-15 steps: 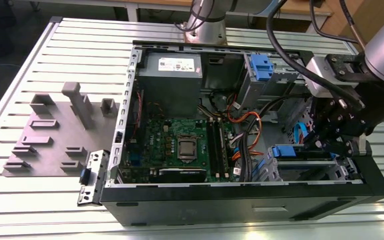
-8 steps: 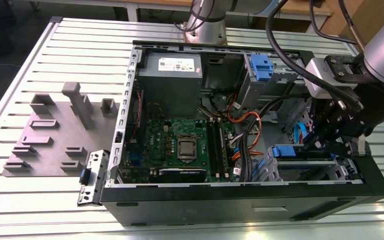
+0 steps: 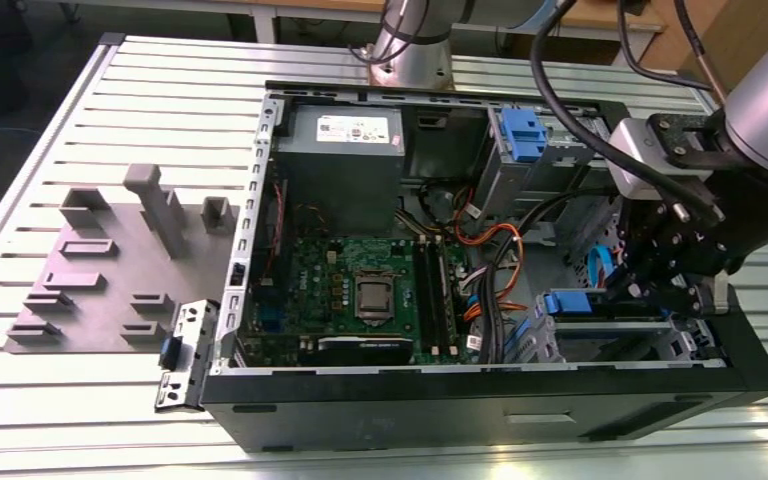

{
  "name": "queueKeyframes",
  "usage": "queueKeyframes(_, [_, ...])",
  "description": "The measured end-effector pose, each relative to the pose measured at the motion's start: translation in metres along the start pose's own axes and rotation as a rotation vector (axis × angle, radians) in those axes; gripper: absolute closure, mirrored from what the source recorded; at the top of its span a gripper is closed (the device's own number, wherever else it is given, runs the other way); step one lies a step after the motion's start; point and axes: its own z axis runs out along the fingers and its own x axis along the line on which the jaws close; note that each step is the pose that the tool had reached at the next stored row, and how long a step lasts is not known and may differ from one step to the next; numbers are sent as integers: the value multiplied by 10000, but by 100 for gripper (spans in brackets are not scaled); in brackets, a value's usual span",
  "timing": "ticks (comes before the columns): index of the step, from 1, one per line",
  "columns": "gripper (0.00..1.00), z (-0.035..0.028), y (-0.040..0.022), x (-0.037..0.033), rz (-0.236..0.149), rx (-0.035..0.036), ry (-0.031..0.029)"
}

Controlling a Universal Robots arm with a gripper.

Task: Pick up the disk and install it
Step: 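Insert the first disk wire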

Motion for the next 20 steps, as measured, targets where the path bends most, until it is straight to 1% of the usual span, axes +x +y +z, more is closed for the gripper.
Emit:
queueKeyframes(12, [84,12,0,0,0,0,0])
queueKeyframes(14, [83,13,0,0,0,0,-1])
queueKeyframes(15, [76,13,0,0,0,0,-1])
queueKeyframes(19, [76,11,0,1,0,0,1])
queueKeyframes(20, [76,3,0,0,0,0,2])
